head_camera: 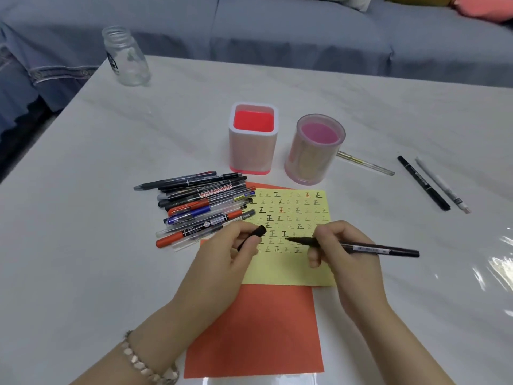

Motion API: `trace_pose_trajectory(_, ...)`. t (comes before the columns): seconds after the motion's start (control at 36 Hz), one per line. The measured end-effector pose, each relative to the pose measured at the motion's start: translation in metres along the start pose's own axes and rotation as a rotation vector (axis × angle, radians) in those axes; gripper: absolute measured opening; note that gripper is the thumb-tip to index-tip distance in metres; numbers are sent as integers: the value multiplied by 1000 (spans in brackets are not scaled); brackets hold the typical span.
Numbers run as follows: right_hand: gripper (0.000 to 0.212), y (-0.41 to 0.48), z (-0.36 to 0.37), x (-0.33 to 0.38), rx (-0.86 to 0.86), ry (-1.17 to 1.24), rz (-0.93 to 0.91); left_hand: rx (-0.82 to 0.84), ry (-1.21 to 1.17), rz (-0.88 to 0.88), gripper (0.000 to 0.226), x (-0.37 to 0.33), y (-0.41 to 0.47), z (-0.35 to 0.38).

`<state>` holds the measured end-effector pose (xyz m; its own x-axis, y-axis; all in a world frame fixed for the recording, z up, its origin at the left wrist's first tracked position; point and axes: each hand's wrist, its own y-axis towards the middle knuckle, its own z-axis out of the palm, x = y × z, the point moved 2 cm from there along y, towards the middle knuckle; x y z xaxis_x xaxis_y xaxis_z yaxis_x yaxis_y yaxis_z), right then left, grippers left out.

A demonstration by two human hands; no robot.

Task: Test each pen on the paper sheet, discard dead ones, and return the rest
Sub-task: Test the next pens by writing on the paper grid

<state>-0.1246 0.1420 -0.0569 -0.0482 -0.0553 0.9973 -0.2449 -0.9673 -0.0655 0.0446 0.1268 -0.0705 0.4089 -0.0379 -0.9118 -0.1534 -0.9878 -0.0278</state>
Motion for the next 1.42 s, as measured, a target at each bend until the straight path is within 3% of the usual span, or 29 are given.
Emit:
trace_pose_trajectory(0.03, 24, -1, 1, 2, 37, 54, 8, -1, -42, 3, 23, -3, -1, 1)
trace_pose_trajectory(0.11, 53, -3, 0, 3, 133, 158, 23, -4, -69, 28, 24, -7, -2, 1)
trace_pose_trajectory(0.17, 60, -4, -2, 6, 142, 161, 16, -9, -68, 45, 25, -8, -1, 0)
trace_pose_trajectory(0.53, 60, -6, -10, 12, 110, 93, -15, 21, -25, 121, 30, -23, -3, 0)
trace_pose_trajectory(0.78, 32, -5, -11, 18, 81, -65, -15, 188, 200, 361, 14, -32, -2, 9)
trace_pose_trajectory(0.81, 33, -4, -12, 18, 60, -53, -10, 218, 189, 340, 3, -35, -2, 11)
trace_pose_trajectory(0.97, 37, -1, -15, 18, 5, -24, -23, 316, 4, 166, 18, -44, 3, 29)
trace_pose_trajectory(1.11, 34, 1, -25, 22, 40, -18, -41, 597, -583, -308, 20, -51, 12, 44)
trace_pose_trajectory(1.19, 31, 4, -29, 25, 99, -42, -71, 811, -695, -480, 24, -55, 17, 45)
trace_pose_trajectory(1.25, 34, 8, -30, 20, 92, -56, -45, 821, -587, -469, 21, -52, 24, 44)
trace_pose_trajectory(1.31, 40, 12, -30, 8, 59, -100, 36, 705, -341, -346, 21, -46, 32, 48)
trace_pose_trajectory(1.42, 30, 22, -27, -17, 142, -242, 214, 442, 262, -39, 13, -37, 41, 51)
